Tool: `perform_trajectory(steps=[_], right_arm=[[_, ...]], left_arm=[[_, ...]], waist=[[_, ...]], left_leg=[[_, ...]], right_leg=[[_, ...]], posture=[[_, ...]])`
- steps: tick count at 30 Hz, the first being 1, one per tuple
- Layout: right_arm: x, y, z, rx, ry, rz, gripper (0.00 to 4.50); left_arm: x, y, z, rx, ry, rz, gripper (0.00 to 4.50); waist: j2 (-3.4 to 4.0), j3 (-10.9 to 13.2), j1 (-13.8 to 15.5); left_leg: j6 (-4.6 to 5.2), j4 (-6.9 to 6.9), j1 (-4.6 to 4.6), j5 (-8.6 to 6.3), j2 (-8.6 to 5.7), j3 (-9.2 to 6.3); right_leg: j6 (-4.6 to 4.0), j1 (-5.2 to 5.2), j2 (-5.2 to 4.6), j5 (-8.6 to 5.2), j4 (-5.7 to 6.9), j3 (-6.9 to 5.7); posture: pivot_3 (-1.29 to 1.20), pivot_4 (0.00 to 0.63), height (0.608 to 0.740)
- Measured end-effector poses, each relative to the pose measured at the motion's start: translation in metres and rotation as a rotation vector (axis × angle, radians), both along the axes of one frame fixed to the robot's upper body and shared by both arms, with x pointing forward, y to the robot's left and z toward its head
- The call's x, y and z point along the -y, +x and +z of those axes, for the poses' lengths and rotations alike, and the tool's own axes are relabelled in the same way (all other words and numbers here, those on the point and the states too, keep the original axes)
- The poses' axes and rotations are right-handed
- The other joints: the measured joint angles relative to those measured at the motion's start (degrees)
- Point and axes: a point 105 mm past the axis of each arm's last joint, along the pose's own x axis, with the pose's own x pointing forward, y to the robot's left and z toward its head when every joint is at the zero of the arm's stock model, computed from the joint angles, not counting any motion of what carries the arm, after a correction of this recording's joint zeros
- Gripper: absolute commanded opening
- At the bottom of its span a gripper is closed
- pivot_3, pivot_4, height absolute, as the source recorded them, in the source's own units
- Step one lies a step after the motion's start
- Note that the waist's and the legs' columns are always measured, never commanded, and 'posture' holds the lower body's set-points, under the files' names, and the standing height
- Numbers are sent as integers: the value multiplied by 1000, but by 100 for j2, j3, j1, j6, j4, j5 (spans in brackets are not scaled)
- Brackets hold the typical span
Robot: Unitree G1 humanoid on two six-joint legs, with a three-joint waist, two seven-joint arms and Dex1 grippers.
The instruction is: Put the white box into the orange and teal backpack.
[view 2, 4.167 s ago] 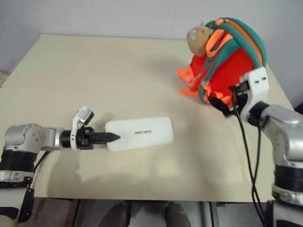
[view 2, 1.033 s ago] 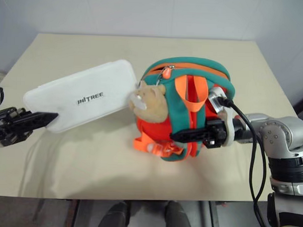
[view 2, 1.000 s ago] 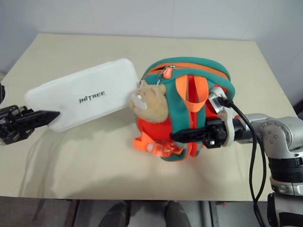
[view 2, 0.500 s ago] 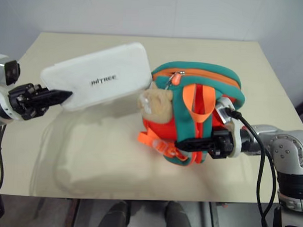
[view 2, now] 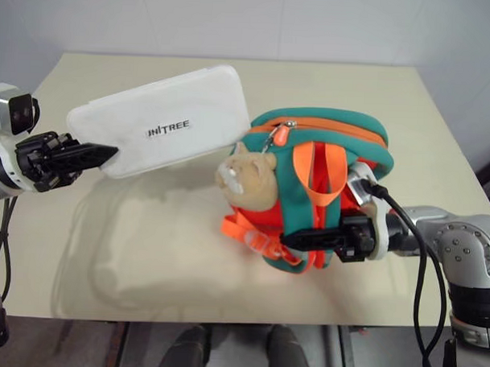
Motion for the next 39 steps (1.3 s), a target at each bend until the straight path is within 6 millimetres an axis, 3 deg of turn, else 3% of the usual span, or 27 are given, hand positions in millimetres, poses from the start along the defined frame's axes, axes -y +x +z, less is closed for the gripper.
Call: perform_trajectory(steps=[8, 13, 23, 27, 39], right_arm=[[-1, 1, 0, 4, -6, -6, 26], [-2, 2, -1, 3, -10, -6, 26], [-3, 2, 1, 5, 5, -11, 26], [-3, 1, 1, 4, 10, -12, 26], [-4, -1, -1, 1, 11, -23, 26]], left_arm=[[9, -7, 9, 15, -49, -59, 1315], [15, -7, -1, 22, 4, -75, 1315], [26, 25, 8, 169, -46, 27, 1315], [25, 27, 15, 191, -54, 41, 1315], [25, 23, -8, 196, 109, -10, 1315]], waist=[[0, 0, 4], [0, 0, 1], [-1, 0, 52], [0, 0, 33], [-1, -1, 47]], left_leg=[[0, 6, 0, 0, 0, 0], [0, 10, 1, 0, 0, 0], [0, 37, -2, 0, -2, -2], [4, 35, -2, -2, -1, -3], [4, 40, -1, -2, -2, -3]], right_leg=[[1, 0, 0, 0, 4, 0], [0, 0, 2, 0, 11, 0], [10, 10, 2, 6, 15, 0], [10, 10, 2, 6, 14, 0], [9, 10, 2, 5, 21, 0]], posture=[[0, 150, 740], [0, 150, 740], [0, 150, 740], [0, 150, 740], [0, 150, 740]])
